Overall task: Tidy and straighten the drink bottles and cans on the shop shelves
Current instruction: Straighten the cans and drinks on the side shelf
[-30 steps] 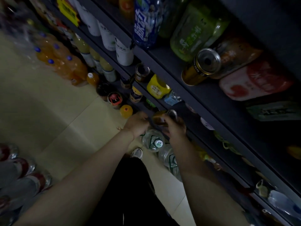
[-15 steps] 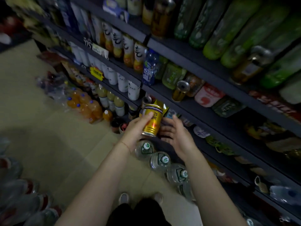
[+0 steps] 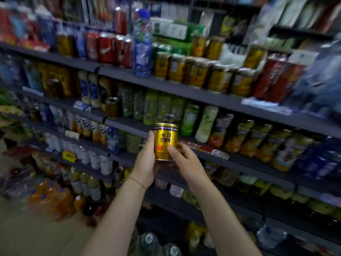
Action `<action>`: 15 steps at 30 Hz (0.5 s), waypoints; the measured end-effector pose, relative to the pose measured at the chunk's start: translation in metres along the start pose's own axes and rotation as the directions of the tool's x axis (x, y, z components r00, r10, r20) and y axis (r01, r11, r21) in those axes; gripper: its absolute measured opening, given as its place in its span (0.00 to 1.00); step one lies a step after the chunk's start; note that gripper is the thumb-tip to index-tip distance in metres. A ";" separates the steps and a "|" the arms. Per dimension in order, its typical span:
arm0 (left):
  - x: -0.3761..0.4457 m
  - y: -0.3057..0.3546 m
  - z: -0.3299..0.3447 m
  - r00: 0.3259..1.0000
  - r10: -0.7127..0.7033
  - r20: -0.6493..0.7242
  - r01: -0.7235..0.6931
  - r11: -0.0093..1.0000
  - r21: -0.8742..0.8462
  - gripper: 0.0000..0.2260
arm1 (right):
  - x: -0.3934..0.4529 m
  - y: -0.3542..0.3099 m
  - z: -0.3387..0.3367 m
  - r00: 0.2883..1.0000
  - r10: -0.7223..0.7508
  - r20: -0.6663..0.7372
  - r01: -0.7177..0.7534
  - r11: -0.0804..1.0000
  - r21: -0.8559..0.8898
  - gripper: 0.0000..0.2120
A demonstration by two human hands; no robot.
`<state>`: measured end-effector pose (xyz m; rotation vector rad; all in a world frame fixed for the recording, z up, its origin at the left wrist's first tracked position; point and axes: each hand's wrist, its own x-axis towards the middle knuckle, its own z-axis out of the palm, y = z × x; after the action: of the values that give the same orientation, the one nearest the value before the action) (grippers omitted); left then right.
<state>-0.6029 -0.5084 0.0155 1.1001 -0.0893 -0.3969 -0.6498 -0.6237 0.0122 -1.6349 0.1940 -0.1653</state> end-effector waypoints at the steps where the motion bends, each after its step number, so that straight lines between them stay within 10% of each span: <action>1: -0.009 -0.004 0.027 0.999 0.013 0.033 -0.014 1.000 0.009 0.24 | -0.013 -0.009 -0.022 0.999 -0.033 -0.009 0.033 0.999 -0.016 0.15; 15: -0.040 -0.007 0.171 0.954 0.221 0.204 -0.243 0.966 0.092 0.19 | -0.053 -0.078 -0.170 0.957 -0.291 -0.020 0.287 0.951 -0.120 0.16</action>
<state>-0.6874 -0.6422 0.0932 1.1491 -0.4140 -0.2875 -0.7374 -0.7711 0.1028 -1.7720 -0.0096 -0.4153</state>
